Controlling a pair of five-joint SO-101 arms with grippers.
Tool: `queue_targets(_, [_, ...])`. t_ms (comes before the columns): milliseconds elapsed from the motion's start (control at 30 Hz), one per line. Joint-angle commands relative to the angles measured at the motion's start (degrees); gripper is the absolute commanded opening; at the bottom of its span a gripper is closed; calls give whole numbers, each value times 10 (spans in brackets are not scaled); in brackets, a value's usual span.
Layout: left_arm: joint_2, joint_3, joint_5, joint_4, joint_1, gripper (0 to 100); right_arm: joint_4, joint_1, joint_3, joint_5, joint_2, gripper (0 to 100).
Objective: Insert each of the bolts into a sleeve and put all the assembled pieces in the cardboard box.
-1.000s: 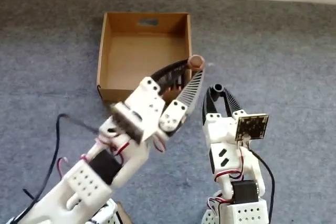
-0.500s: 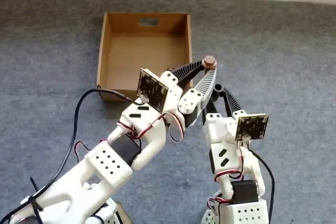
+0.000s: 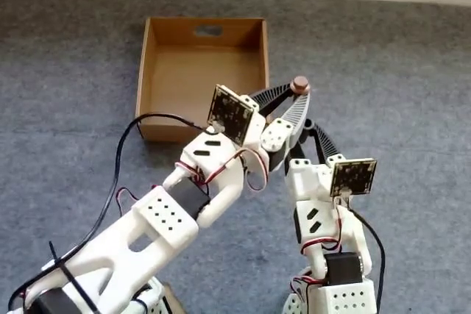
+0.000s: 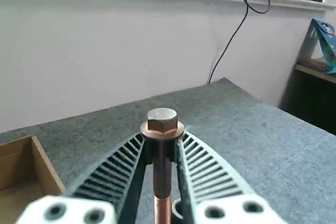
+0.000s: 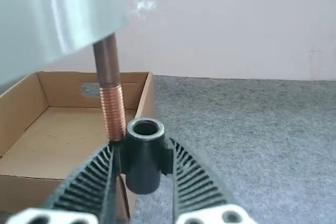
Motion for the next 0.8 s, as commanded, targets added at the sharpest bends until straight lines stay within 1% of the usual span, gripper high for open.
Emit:
queue_targets(0, [0,-31,0,-12,1,8,-14,-5,9,-6,-7,8])
queue_targets(133, [0,-44,0,-12,0,8,-12,-5,9,-6,-7,8])
queue_targets(267, [-20,-48,0,-10,-17,8,-11,-5,9,-6,-7,8])
queue_targets(467, [-106,-33,0,-8,-49,8,-11,-5,7,-6,-7,8])
queue_targets(600, [-150,-9,0,-9,-31,8,-10,-6,3,-6,-7,8])
queue_targets(767, [-153,-4,0,-9,-15,8,38,-6,-22,-6,-7,8])
